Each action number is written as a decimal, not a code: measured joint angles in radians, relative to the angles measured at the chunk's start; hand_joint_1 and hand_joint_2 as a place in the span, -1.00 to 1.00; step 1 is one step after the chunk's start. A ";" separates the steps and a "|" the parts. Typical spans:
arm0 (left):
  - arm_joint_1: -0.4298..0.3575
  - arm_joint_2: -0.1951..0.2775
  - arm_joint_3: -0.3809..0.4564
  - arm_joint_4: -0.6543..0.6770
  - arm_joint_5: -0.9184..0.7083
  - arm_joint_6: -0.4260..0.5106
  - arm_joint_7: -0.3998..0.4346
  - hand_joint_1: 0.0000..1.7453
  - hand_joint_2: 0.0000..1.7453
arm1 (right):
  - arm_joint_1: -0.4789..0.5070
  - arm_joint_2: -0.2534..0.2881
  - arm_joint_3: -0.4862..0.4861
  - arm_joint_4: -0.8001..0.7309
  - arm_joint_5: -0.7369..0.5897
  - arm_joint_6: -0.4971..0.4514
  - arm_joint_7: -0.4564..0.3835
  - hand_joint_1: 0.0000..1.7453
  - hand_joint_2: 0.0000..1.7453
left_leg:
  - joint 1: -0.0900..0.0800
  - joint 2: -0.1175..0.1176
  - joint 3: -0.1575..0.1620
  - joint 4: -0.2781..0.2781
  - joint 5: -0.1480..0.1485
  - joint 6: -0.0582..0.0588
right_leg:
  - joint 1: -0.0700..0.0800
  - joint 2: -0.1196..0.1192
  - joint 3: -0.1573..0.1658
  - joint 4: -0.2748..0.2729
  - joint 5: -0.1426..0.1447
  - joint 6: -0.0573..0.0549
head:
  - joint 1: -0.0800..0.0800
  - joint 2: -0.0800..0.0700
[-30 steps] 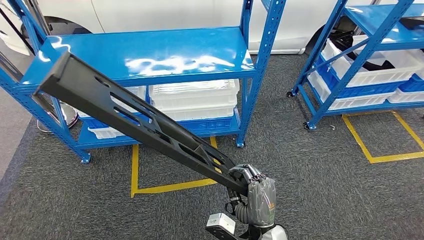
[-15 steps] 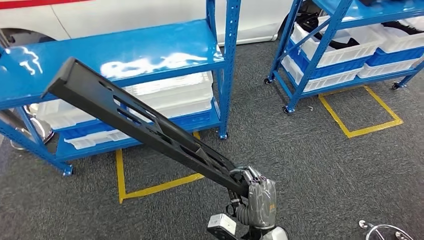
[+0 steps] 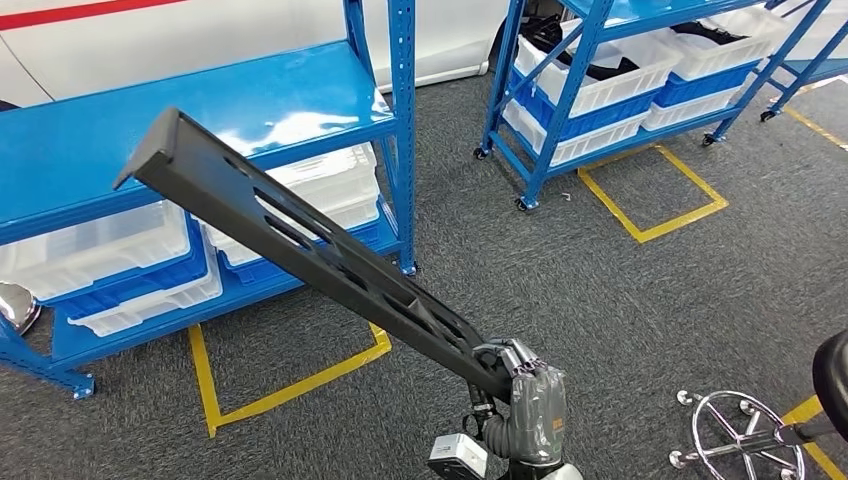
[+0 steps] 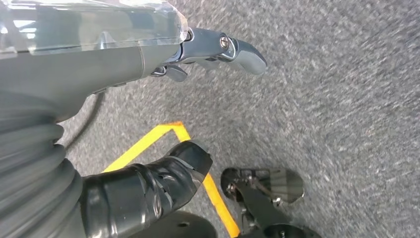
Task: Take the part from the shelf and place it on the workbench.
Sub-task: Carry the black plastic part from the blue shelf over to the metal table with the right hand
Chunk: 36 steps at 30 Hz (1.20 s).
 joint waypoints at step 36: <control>0.005 -0.003 0.050 0.000 0.004 0.003 -0.005 -1.00 1.00 | 0.156 0.112 -0.274 -0.175 -0.163 -0.008 -0.177 1.00 1.00 | -0.005 0.065 0.015 -0.013 -0.011 0.009 | -0.006 -0.061 -0.107 0.215 -0.093 0.013 | 0.011 0.000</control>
